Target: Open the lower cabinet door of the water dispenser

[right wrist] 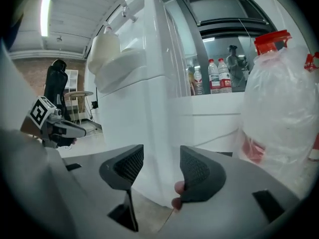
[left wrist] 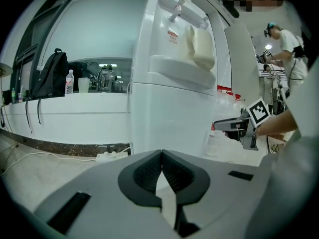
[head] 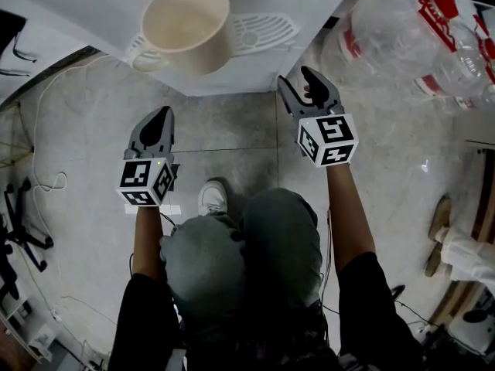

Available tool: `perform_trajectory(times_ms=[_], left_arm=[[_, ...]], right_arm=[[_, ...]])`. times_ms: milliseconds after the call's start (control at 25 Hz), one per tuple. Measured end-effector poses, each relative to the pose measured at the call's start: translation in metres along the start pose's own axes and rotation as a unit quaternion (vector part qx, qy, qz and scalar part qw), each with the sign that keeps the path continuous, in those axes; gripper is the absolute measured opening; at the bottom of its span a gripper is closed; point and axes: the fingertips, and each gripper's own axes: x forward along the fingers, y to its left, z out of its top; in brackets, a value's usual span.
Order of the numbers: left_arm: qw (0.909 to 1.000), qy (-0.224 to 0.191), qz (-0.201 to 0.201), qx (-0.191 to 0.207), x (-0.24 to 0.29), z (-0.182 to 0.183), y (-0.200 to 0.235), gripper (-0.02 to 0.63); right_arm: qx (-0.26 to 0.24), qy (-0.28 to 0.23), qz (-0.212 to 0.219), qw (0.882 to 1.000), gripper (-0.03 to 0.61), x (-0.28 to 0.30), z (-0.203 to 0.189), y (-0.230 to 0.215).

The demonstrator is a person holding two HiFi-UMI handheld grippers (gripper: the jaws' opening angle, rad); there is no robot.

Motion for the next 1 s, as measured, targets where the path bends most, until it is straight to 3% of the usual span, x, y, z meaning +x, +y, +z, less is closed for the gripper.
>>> perform_trajectory(times_ms=[160,480,1000], left_arm=[[1.0,0.004,-0.002,0.004,0.005,-0.003,0.001,0.012],[0.9997,0.01,-0.018,0.008,0.008,-0.011,-0.003,0.012],[0.9993,0.011,-0.034,0.006,0.0,-0.02,-0.002,0.012]], right_arm=[[-0.002,0.004,0.017,1.0,0.248,0.011,0.002,-0.002],[-0.008,0.014,0.038,0.999,0.249,0.026,0.004,0.002],[-0.01,0.029,0.003,1.0,0.224,0.023,0.003,0.003]])
